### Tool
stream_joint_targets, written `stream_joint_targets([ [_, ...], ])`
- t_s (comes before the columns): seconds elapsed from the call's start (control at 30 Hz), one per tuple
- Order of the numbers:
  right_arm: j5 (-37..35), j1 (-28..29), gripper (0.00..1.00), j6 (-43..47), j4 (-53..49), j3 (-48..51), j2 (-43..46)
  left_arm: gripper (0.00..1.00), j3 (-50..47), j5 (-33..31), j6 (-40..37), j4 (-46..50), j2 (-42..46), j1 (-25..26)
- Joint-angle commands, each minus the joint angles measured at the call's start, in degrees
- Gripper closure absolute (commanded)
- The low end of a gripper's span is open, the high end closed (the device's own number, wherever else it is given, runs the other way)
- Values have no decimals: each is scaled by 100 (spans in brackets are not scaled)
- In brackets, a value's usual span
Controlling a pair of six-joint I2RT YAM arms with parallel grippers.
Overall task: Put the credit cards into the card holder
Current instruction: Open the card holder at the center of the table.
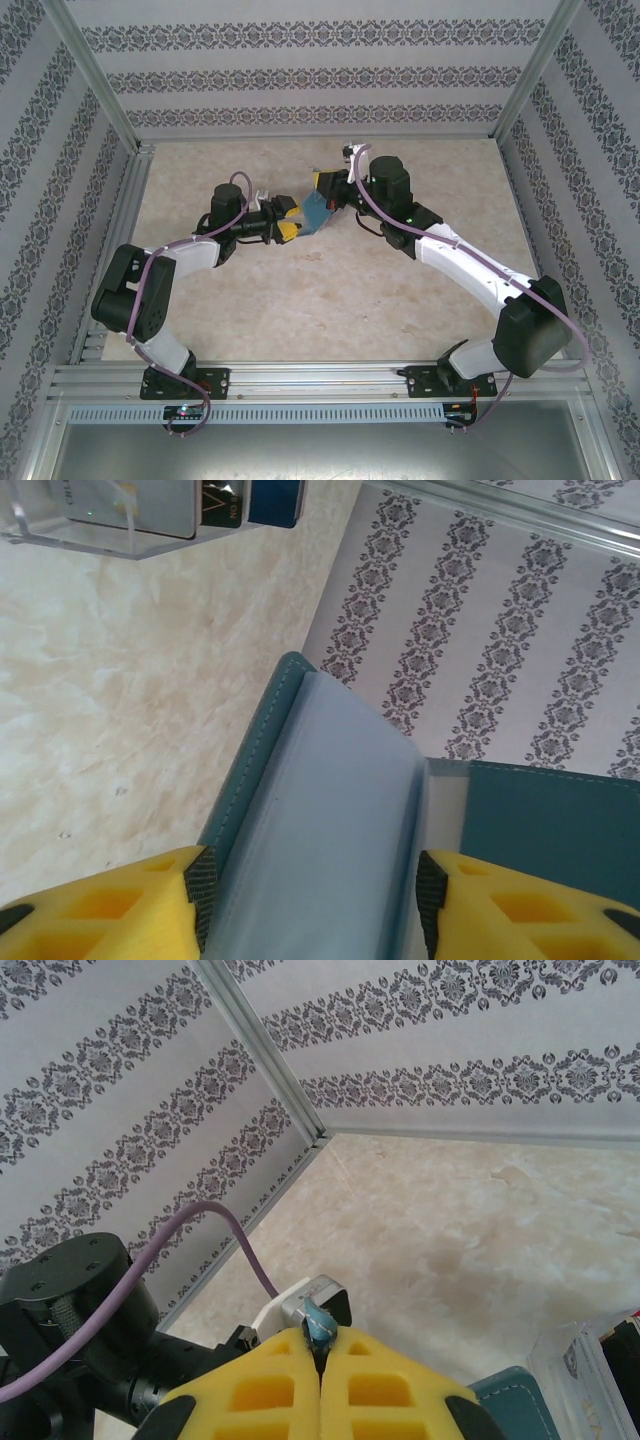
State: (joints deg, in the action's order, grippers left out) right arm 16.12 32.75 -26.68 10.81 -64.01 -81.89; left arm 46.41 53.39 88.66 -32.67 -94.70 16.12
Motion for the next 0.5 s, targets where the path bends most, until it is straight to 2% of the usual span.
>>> stream_joint_targets([
  [0.0,13,-26,100,16,252,-253,70,39,149,163,-168,195,-238,30],
  [0.27,-35,-26,100,-8,272,-193,96,38,31,232,408,-668,-515,29],
  [0.37,-8,-13,100,-89,399,-105,0,41,73,251,580,-838,-455,29],
  [0.47,31,3,100,-162,496,-46,-117,49,127,246,600,-804,-362,31],
])
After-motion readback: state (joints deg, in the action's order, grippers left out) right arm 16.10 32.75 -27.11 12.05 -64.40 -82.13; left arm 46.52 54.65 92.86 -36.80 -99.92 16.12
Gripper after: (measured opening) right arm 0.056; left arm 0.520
